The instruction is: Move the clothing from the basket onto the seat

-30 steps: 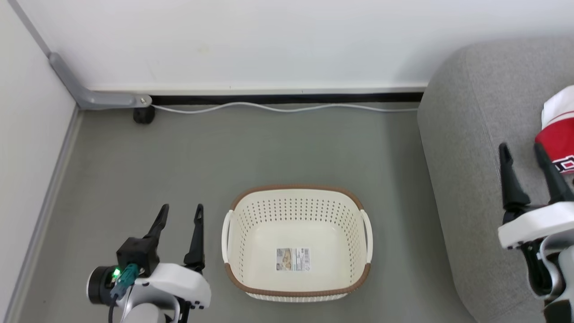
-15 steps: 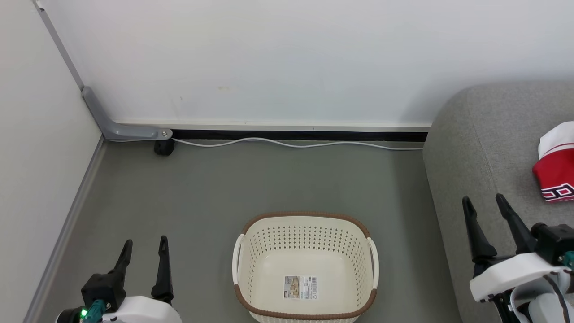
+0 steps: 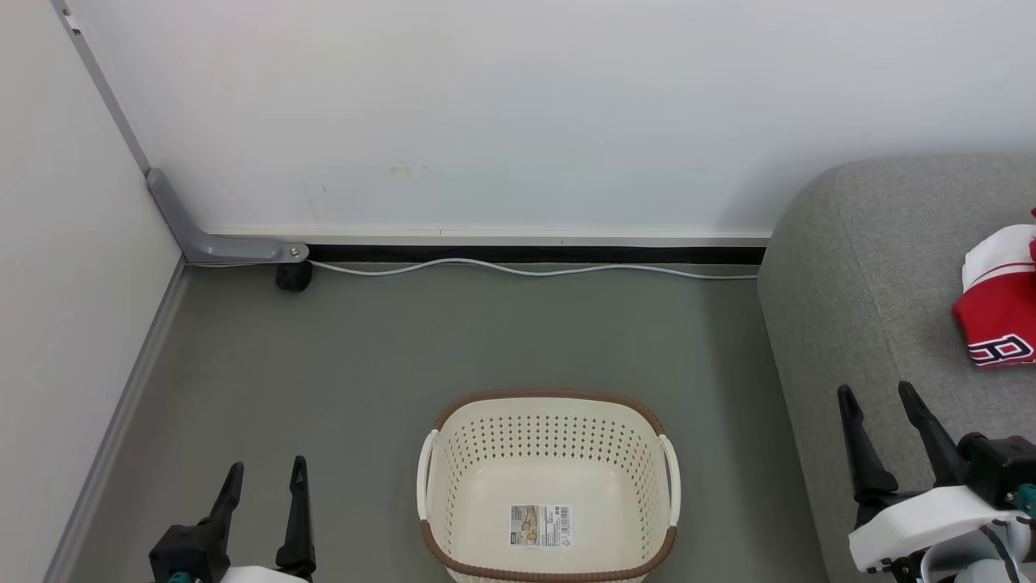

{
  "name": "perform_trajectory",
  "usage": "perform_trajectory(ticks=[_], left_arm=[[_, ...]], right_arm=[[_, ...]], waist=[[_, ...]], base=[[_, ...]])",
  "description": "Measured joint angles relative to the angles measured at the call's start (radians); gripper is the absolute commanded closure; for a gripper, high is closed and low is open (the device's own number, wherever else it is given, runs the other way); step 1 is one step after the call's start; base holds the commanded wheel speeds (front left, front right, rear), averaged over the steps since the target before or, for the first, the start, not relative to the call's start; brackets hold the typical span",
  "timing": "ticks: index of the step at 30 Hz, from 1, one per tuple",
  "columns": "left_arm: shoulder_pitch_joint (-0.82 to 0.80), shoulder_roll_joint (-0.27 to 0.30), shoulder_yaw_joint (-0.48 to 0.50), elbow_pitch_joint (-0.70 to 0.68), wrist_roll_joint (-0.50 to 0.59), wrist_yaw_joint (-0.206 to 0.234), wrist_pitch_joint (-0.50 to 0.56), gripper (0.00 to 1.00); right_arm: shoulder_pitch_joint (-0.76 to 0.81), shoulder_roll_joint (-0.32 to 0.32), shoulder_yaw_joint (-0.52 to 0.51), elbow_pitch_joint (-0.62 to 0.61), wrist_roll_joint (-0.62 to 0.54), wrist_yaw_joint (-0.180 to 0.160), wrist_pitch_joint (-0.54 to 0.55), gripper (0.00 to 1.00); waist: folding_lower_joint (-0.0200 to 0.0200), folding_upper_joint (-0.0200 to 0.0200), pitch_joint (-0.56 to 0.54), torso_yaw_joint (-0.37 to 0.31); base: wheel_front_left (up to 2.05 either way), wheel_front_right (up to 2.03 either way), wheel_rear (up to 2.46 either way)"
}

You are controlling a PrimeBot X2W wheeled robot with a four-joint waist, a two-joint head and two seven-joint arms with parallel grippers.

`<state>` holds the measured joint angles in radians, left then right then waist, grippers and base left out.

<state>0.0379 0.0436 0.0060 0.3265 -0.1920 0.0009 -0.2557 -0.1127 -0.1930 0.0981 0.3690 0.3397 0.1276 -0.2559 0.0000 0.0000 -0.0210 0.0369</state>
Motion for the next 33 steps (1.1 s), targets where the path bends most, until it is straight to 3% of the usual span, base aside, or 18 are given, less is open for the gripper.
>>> perform_trajectory(ticks=[14,15,22,33], left_arm=[[0.000,0.000,-0.018,-0.011,-0.016,-0.006,0.000,0.00],[0.000,0.000,-0.021,-0.005,-0.035,-0.010,0.000,1.00],[0.038,-0.022,-0.023,0.073,-0.052,-0.009,0.008,1.00],[0.039,-0.022,-0.019,0.067,-0.171,-0.012,0.038,1.00]], right_arm=[[0.000,0.006,-0.011,0.001,-0.007,0.000,0.000,0.00],[0.000,0.006,-0.011,0.001,-0.007,0.000,0.000,1.00],[0.063,0.050,0.003,0.067,0.002,0.000,0.005,1.00],[0.065,0.055,-0.017,0.057,0.109,0.000,0.037,1.00]], waist=[[0.0000,0.0000,0.007,-0.007],[0.0000,0.0000,0.007,-0.008],[0.0000,0.0000,0.008,-0.009],[0.0003,0.0000,0.009,-0.011]], base=[[0.00,0.00,0.00],[0.00,0.00,0.00],[0.00,0.00,0.00],[0.00,0.00,0.00]])
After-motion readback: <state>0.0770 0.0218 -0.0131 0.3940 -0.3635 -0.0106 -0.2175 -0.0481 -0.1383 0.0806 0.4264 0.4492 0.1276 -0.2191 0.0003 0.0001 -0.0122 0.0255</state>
